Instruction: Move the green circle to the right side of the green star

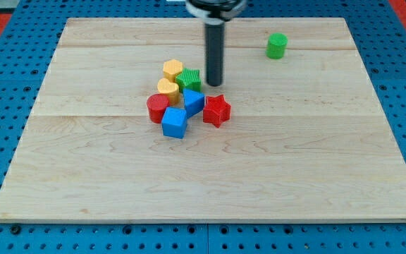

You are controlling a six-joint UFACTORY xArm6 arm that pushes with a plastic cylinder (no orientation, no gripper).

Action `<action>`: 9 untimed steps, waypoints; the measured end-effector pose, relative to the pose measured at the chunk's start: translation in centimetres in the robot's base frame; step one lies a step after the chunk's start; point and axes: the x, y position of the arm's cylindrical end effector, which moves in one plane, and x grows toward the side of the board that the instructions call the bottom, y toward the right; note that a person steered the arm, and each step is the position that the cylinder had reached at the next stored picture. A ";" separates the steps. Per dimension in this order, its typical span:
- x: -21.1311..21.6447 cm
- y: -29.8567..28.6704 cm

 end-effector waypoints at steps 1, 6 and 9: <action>-2.1 12.4; -11.2 13.5; -8.4 -0.3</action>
